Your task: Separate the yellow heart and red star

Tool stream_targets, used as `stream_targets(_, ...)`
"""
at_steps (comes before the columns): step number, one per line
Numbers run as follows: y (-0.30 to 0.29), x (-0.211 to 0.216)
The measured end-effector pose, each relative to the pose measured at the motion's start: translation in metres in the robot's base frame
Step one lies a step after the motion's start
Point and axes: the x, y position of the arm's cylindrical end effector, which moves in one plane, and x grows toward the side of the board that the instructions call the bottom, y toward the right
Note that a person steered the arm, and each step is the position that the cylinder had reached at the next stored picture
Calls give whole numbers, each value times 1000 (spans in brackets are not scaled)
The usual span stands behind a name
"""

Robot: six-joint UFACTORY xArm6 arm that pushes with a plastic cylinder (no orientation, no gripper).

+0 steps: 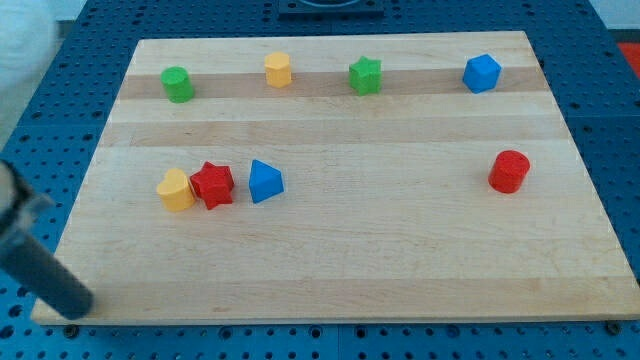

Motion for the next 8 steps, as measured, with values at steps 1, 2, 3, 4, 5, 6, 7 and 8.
stream_targets(1, 21, 0)
stream_targets(2, 35, -32)
stream_targets(3, 40, -42)
stream_targets(4, 74, -74)
stream_targets(5, 91, -87)
stream_targets(6, 101, -116)
stream_targets(7, 79, -122)
stream_targets(8, 60, -132)
